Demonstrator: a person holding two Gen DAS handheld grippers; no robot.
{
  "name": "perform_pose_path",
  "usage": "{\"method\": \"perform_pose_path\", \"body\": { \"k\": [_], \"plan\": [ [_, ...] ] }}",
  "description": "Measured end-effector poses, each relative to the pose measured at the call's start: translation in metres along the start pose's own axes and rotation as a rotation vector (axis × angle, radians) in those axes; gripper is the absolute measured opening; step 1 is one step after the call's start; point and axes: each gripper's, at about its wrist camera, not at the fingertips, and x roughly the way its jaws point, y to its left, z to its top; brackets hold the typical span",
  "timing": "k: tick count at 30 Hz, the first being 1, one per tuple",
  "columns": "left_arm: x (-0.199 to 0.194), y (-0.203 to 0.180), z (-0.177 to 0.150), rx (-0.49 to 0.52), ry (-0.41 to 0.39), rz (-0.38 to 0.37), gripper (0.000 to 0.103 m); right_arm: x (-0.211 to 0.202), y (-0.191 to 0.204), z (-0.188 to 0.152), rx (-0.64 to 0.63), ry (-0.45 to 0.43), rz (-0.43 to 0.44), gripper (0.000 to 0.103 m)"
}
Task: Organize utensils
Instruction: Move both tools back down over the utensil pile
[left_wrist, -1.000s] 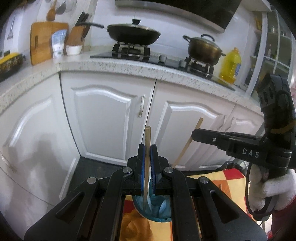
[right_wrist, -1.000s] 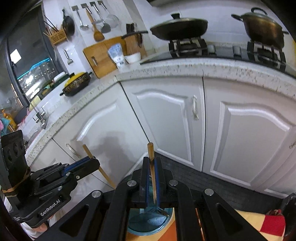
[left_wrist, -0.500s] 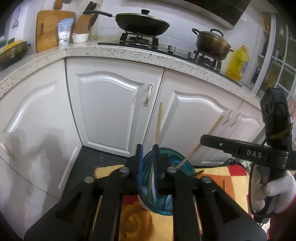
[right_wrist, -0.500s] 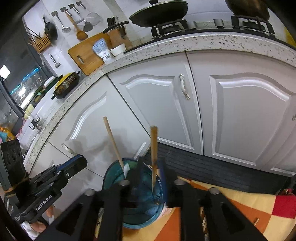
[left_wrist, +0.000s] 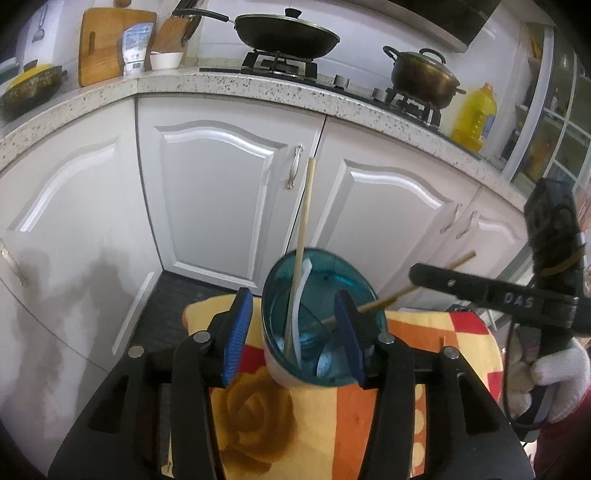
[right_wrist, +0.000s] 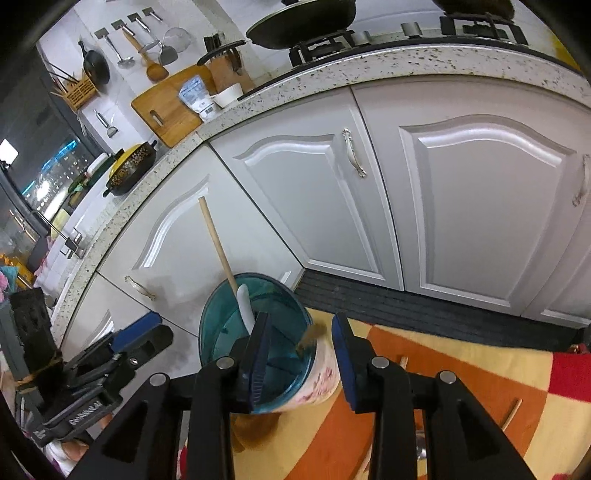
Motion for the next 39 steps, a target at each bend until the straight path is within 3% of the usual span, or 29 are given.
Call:
{"method": "perform_pose_path", "body": {
  "k": [9, 18, 21, 30, 39],
  "plan": [
    [-0.003, -0.017, -0.032, 0.027, 0.029, 0.041, 0.046, -0.033, -0.003, -0.037, -0.013, -0.008, -0.001, 0.033],
    [-0.005, -0.044, -0.06, 0.075, 0.069, 0.023, 0.048, -0.057, -0.022, -0.089, -0.01, 0.009, -0.078, 0.035],
    [-0.005, -0.054, -0.069, 0.087, 0.082, 0.008, 0.056, -0.065, -0.031, -0.106, 0.002, 0.016, -0.102, 0.035],
    [0.004, -0.079, -0.087, 0.122, 0.131, -0.037, 0.058, -0.077, -0.061, -0.14, 0.057, 0.049, -0.154, 0.038],
    [0.037, -0.097, -0.113, 0.137, 0.229, -0.129, 0.058, -0.07, -0.1, -0.162, 0.139, 0.087, -0.207, 0.038]
  ]
}}
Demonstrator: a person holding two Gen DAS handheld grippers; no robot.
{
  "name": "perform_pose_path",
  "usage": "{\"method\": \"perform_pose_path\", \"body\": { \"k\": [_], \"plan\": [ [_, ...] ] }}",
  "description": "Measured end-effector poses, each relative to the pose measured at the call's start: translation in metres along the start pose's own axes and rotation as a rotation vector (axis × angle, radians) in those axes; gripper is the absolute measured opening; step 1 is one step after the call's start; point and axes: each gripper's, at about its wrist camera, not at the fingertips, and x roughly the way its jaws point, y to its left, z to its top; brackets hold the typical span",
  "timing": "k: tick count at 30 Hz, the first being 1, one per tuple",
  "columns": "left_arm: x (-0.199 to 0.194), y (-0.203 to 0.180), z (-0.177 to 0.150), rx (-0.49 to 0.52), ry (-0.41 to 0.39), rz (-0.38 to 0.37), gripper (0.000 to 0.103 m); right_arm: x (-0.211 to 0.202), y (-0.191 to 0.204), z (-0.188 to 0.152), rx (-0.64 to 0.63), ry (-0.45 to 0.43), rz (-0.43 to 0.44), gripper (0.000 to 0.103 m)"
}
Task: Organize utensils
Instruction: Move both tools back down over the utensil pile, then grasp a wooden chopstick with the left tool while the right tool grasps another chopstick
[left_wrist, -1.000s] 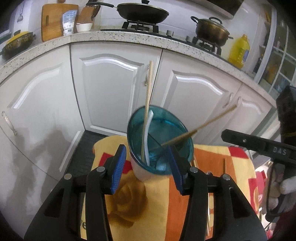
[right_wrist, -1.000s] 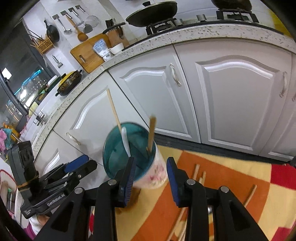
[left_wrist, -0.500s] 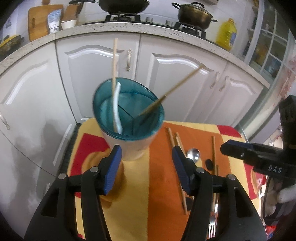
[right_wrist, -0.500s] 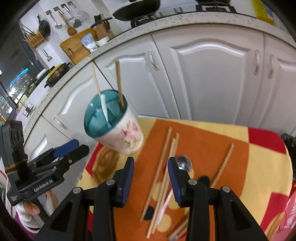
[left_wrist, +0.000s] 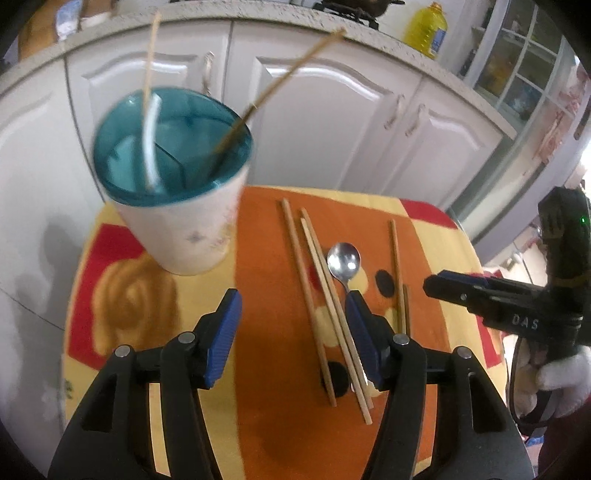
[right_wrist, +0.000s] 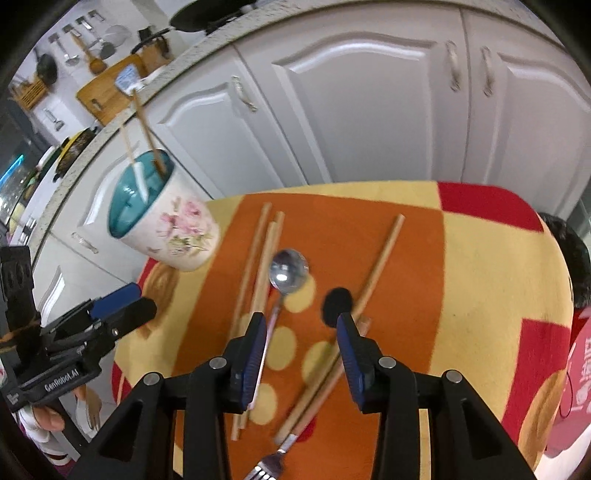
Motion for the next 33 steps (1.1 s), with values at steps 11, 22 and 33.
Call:
{"method": "perform_pose_path", "body": {
  "k": [11, 22, 33],
  "plan": [
    [0.072, -0.011, -0.004, 0.002, 0.12, 0.004, 0.034, 0.03, -0.04, 0.013, 0.102, 0.004, -0.069, 0.028],
    [0.086, -0.004, -0.009, -0.019, 0.159, -0.041, 0.006, 0.073, -0.054, 0.047, 0.14, 0.035, -0.132, 0.009],
    [0.042, 0.008, -0.061, 0.047, 0.25, -0.06, 0.005, 0.058, -0.037, 0.016, 0.102, 0.093, 0.03, 0.009]
  ]
}}
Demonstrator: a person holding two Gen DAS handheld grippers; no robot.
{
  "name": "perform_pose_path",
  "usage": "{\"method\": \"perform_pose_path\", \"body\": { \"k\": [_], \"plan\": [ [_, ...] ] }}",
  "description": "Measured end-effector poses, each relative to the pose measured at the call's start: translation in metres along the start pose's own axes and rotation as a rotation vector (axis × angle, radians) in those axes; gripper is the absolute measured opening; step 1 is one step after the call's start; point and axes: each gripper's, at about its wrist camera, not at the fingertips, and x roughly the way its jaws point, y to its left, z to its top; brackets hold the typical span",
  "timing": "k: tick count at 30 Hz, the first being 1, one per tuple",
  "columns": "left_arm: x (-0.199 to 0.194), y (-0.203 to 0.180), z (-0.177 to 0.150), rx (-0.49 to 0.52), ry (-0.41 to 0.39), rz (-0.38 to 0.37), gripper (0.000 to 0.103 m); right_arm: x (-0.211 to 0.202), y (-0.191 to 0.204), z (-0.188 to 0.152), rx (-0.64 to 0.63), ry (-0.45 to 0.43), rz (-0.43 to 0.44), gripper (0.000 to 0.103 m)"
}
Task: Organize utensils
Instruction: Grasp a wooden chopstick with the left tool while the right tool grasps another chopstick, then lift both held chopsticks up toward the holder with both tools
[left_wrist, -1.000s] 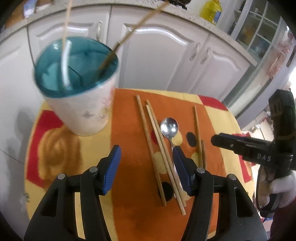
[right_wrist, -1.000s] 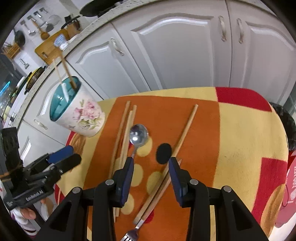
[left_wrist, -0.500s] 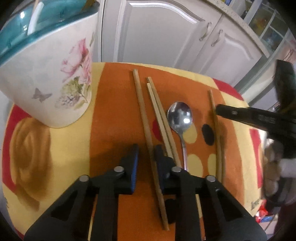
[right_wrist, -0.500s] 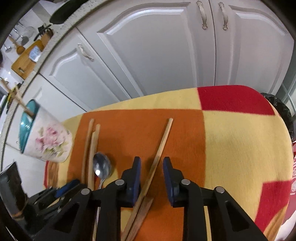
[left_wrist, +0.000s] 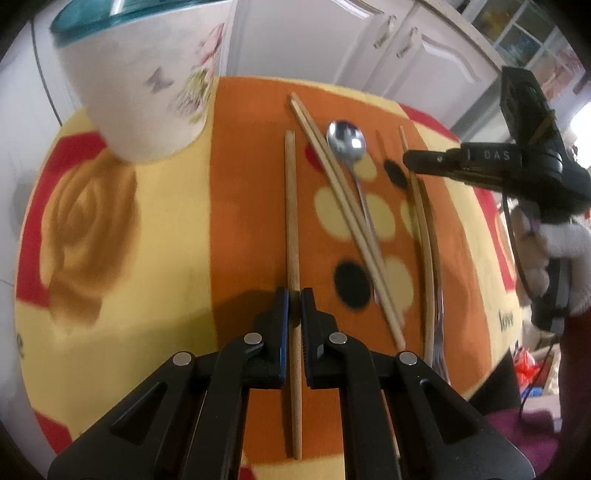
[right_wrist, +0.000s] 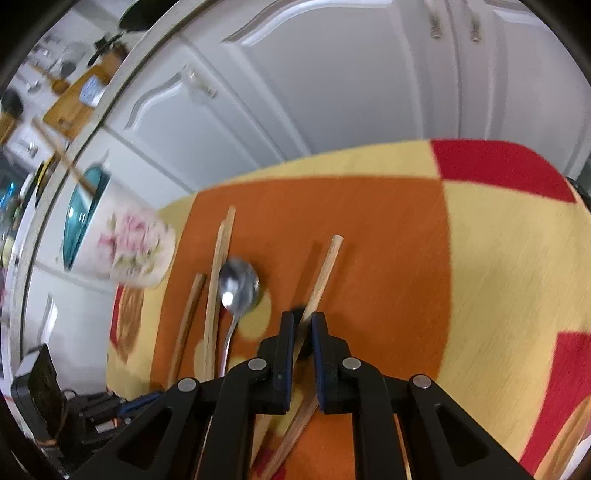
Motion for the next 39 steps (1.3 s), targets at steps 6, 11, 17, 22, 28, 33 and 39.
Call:
{"method": "perform_pose_path", "body": {
  "k": [6, 11, 17, 22, 28, 33, 39],
  "plan": [
    [-0.003, -0.008, 0.015, 0.028, -0.018, 0.032, 0.013, 0.011, 0.003, 0.004, 0.011, 0.031, -0.037, 0.009],
    [0.006, -0.015, 0.046, 0.049, -0.089, 0.084, 0.038, 0.015, 0.004, 0.008, -0.006, 0.026, -0.098, 0.009],
    [0.035, -0.021, 0.076, 0.081, -0.079, 0.183, 0.038, 0.021, 0.003, 0.022, 0.028, 0.033, -0.104, 0.009],
    [0.045, -0.018, 0.084, 0.095, -0.077, 0.231, 0.04, 0.025, 0.007, 0.029, -0.008, 0.025, -0.119, 0.01],
    [0.03, -0.001, 0.082, 0.019, -0.059, 0.067, 0.006, 0.012, 0.015, 0.023, -0.044, -0.023, -0.097, 0.008],
    [-0.023, 0.011, 0.068, -0.007, -0.156, 0.001, 0.006, -0.033, 0.029, 0.014, -0.091, -0.106, -0.012, 0.006],
    [-0.091, 0.015, 0.05, -0.008, -0.272, -0.057, 0.006, -0.083, 0.06, 0.003, -0.179, -0.186, 0.059, 0.006]
  ]
}}
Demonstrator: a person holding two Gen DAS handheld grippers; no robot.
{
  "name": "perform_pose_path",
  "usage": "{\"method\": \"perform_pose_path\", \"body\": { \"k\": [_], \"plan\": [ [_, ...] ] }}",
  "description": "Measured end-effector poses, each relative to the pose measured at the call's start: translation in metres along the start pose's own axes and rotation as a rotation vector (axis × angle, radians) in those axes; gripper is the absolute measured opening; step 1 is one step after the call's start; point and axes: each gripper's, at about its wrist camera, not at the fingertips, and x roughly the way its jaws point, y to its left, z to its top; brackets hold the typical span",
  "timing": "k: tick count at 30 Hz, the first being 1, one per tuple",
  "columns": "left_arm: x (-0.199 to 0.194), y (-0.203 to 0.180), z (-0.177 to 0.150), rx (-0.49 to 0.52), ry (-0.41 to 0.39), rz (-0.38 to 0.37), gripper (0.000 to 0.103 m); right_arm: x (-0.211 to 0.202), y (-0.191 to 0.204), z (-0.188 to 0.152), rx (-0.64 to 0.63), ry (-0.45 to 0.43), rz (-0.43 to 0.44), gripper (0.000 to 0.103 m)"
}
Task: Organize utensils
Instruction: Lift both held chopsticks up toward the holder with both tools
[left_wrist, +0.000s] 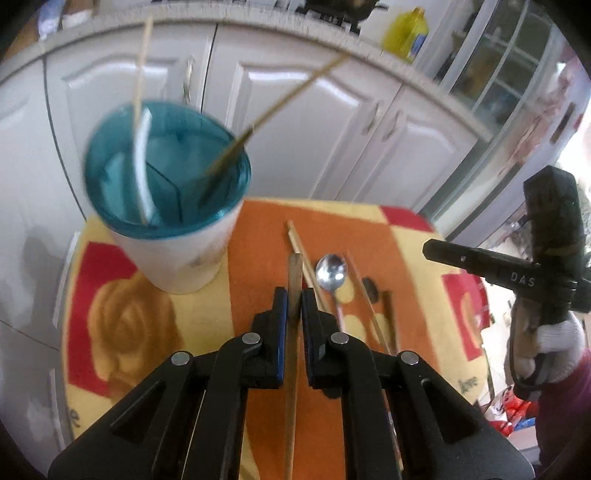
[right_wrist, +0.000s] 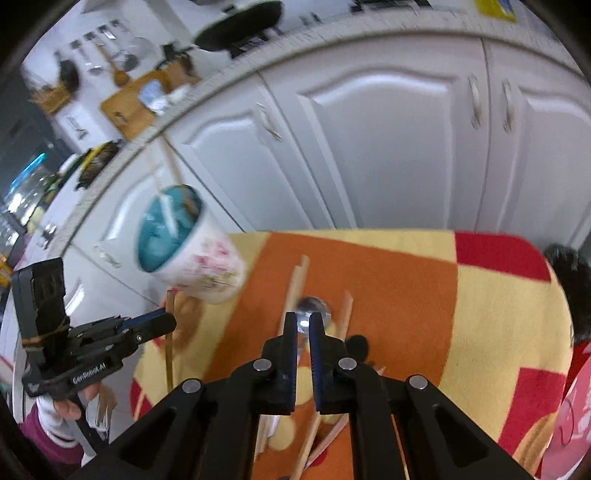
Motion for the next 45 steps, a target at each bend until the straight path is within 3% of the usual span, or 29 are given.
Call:
{"method": "perform_pose_path", "body": {
  "k": [4, 8, 10, 11, 15, 17, 21, 25, 34, 40, 45],
  "plan": [
    [-0.026, -0.004, 0.001, 0.025, -0.037, -0.015, 0.006, -0.012, 0.02, -0.003, -0.072, -0.018, -0.009, 0.005],
    [-0.035, -0.001, -0.001, 0.011, -0.042, -0.005, 0.006, 0.016, 0.005, -0.003, -0.034, 0.071, -0.062, 0.008],
    [-0.034, -0.001, -0.002, 0.001, -0.043, -0.011, 0.006, 0.043, -0.006, -0.006, -0.009, 0.126, -0.11, 0.024],
    [-0.034, 0.0, -0.003, -0.003, -0.046, -0.012, 0.006, 0.052, -0.011, -0.008, -0.008, 0.146, -0.122, 0.025],
    [-0.032, -0.003, -0.003, -0.005, -0.049, -0.01, 0.006, 0.091, -0.018, -0.014, 0.009, 0.236, -0.133, 0.025],
    [-0.031, -0.004, -0.003, -0.003, -0.049, -0.009, 0.006, 0.107, -0.016, -0.017, -0.009, 0.269, -0.186, 0.024],
    [-0.028, -0.007, -0.002, -0.003, -0.046, -0.014, 0.006, 0.115, -0.01, -0.015, -0.058, 0.239, -0.213, 0.007],
    [-0.036, -0.009, -0.002, 0.002, -0.063, -0.032, 0.006, 0.089, -0.015, -0.017, -0.019, 0.202, -0.159, 0.006],
    [-0.06, -0.021, -0.004, 0.027, -0.097, -0.075, 0.006, -0.02, -0.011, -0.021, -0.002, 0.028, -0.057, 0.006],
    [-0.082, -0.034, 0.003, 0.047, -0.131, -0.099, 0.006, -0.063, 0.01, -0.018, -0.047, -0.053, -0.028, 0.005],
    [-0.102, -0.039, 0.013, 0.065, -0.171, -0.091, 0.006, -0.075, 0.033, -0.003, -0.1, -0.098, 0.001, 0.005]
  ]
}}
